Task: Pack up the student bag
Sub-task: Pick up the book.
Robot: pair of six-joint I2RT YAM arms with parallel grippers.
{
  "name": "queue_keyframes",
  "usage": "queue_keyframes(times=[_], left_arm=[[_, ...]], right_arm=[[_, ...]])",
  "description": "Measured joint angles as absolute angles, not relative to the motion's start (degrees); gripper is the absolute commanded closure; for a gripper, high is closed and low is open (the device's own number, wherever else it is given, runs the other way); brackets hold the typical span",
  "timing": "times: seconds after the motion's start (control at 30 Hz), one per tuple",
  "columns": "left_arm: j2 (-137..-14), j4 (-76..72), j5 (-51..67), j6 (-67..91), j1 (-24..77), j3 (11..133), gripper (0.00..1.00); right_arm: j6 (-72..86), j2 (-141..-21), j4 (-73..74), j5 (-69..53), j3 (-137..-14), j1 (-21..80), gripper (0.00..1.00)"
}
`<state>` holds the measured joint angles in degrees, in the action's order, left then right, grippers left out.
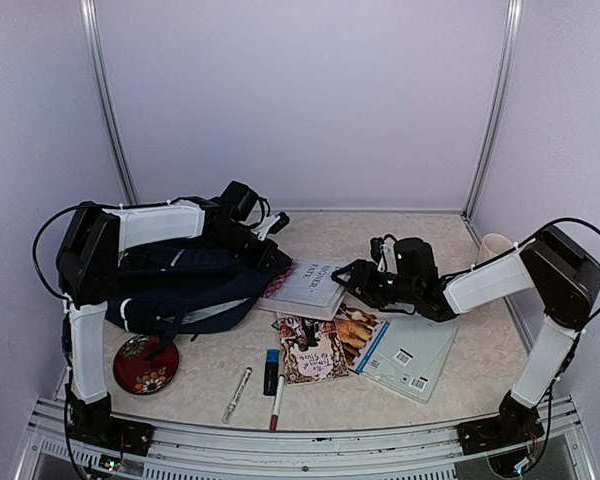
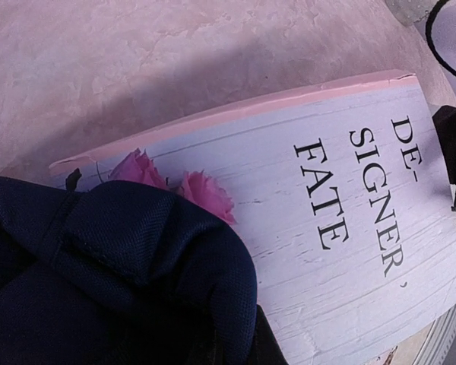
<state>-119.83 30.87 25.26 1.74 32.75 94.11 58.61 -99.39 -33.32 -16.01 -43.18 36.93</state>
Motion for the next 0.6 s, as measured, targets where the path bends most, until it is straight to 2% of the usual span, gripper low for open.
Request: queue_keyframes(times=[0.1,0.27,0.6], left_arm=[[-119.7,30.4,25.6,2.2,32.8,93.8,1.00],[-119.3,29.2,26.3,2.5,32.6,92.7,1.00],[-118.4,27.8,27.6,2.8,32.2,91.4,1.00]], right_arm=[[59.1,-101.9,-35.2,-18.0,-45.4,37.0,0.21],[59.0,-103.2,-37.6,-19.3,-47.2,37.6,0.24],[59.5,-103.3,-33.9,-18.0,-51.8,38.4,0.64]])
